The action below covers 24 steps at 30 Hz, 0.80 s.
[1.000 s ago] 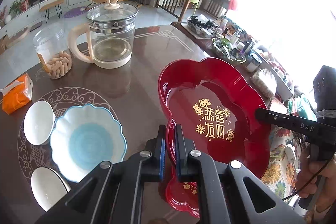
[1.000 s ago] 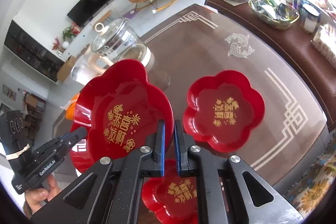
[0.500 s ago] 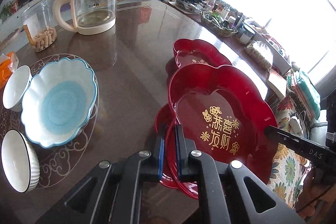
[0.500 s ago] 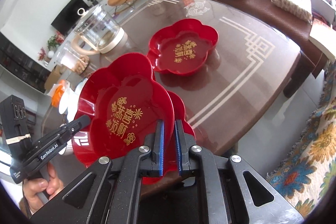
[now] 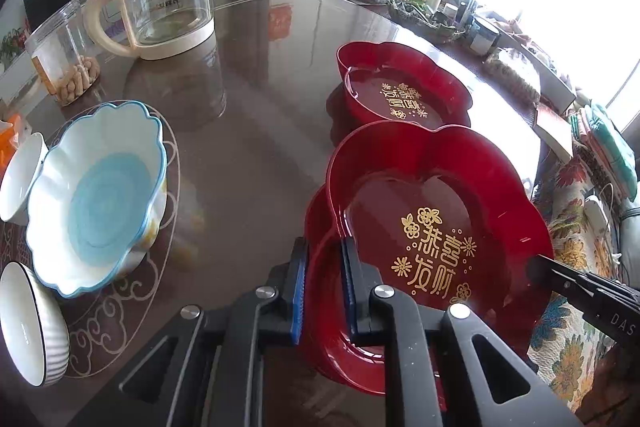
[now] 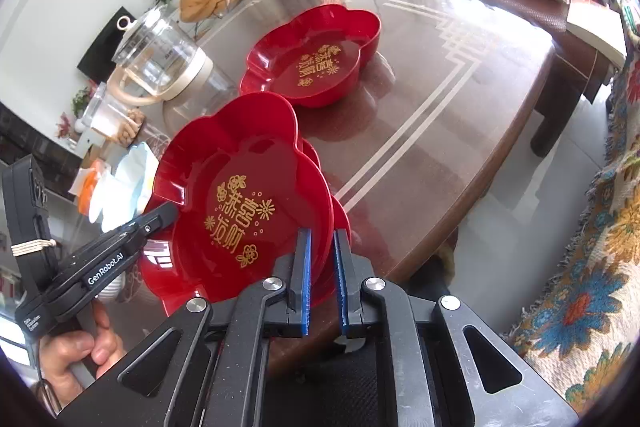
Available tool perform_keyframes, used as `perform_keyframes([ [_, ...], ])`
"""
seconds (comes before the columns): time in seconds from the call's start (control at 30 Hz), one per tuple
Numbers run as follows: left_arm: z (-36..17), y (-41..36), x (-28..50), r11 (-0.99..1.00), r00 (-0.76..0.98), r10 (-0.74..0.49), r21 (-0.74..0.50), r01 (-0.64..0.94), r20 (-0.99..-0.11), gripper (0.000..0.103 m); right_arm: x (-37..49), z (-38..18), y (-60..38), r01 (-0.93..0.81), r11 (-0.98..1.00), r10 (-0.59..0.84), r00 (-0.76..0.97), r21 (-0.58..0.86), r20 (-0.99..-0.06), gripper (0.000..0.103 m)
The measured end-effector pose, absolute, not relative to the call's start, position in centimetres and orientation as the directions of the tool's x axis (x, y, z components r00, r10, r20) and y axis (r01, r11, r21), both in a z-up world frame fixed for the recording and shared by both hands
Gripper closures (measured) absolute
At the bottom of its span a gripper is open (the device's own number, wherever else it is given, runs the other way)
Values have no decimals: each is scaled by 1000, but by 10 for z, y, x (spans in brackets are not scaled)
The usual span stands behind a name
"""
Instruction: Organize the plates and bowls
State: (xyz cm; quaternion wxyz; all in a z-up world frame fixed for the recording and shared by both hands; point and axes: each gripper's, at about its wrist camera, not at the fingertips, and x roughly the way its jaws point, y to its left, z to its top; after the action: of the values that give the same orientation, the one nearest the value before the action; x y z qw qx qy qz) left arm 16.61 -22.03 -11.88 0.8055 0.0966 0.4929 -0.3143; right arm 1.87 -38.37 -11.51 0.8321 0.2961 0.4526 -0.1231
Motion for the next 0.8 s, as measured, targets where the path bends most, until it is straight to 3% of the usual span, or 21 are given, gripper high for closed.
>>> perform_keyframes([
  [0.4,-129,-226,164,788,394,-326,-16,616,-859,81,18,-127,-375,465,801,70,551,376,-831,86],
  [0.53,-122,-224,166,799,430,-318,6,602,-845,53,15,-126,-377,474,795,62,557,378,-828,84],
  [0.57,-118,-222,166,803,445,-317,12,596,-838,51,14,-126,-378,473,794,63,561,382,-825,83],
  [0.67,-102,-213,167,817,465,-334,-5,577,-820,47,11,-123,-378,467,789,66,582,399,-811,58],
  [0.77,-76,-200,156,820,499,-379,-33,571,-779,36,1,-107,-372,465,805,-7,628,368,-778,57],
  [0.8,-67,-195,148,824,524,-389,-32,566,-758,26,-4,-99,-367,464,814,-44,648,348,-760,54],
])
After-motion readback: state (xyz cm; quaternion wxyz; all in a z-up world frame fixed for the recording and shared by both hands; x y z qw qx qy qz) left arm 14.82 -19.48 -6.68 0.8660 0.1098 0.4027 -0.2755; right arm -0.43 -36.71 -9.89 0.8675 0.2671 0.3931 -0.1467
